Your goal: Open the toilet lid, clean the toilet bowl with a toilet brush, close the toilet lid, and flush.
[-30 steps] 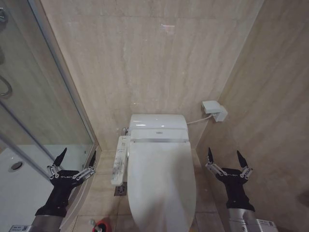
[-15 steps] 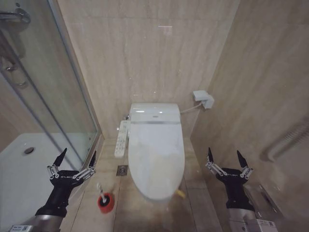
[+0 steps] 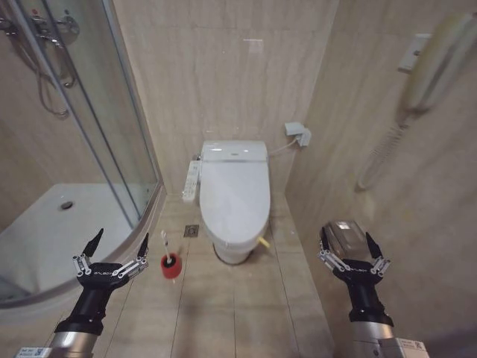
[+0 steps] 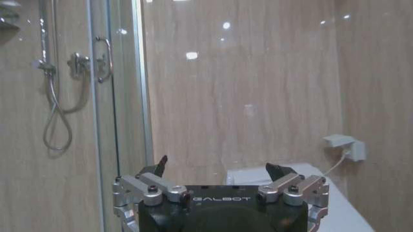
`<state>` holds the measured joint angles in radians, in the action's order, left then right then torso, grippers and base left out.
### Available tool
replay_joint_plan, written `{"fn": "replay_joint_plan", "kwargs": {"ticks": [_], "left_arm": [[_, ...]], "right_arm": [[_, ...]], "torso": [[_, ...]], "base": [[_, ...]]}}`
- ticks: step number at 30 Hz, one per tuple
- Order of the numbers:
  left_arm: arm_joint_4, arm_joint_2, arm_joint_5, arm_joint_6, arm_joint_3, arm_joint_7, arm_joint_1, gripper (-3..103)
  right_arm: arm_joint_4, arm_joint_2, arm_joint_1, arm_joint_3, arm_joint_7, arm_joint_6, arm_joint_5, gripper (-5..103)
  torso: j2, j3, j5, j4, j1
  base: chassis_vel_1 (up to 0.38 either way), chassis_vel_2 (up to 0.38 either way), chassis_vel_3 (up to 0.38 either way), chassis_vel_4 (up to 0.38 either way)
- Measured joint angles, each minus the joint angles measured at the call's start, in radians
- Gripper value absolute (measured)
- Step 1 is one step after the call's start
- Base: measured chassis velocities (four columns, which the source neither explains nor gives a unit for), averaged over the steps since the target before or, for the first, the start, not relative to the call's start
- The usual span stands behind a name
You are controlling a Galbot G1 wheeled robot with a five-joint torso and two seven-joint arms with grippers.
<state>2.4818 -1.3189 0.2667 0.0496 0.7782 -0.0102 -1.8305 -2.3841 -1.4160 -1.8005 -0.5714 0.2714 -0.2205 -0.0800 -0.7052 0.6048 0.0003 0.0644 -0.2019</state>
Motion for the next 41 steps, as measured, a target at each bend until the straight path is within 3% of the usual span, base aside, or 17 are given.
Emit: {"fn": "replay_joint_plan", "kwargs": {"ticks": [2,7,12,41], "left_arm": [[0.0,0.0,0.0,0.0,0.0,0.0,0.0,100],[0.0,0.0,0.0,0.0,0.0,0.0,0.0,100],[0.0,0.0,0.0,0.0,0.0,0.0,0.0,100],[0.0,0.0,0.0,0.0,0.0,0.0,0.0,100]], "right_arm": [[0.0,0.0,0.0,0.0,0.0,0.0,0.0,100],[0.0,0.0,0.0,0.0,0.0,0.0,0.0,100],[0.0,0.0,0.001,0.0,0.0,0.0,0.0,100],[0.0,0.0,0.0,0.0,0.0,0.0,0.0,100]], "torso": [[0.0,0.0,-0.0007,-0.0009,0.0],[0.001,0.001,-0.0003,0.0006,-0.001],[0.001,0.001,-0.0002,-0.0009,-0.002],[0.001,0.001,-0.0003,-0.0004,-0.001]], "base": [[0.238,-0.152,-0.254,0.228],[0.047,-0.024,-0.096,0.056],[-0.076,0.012,0.082,-0.035],[-0.004,0.007,0.006,-0.002]]}}
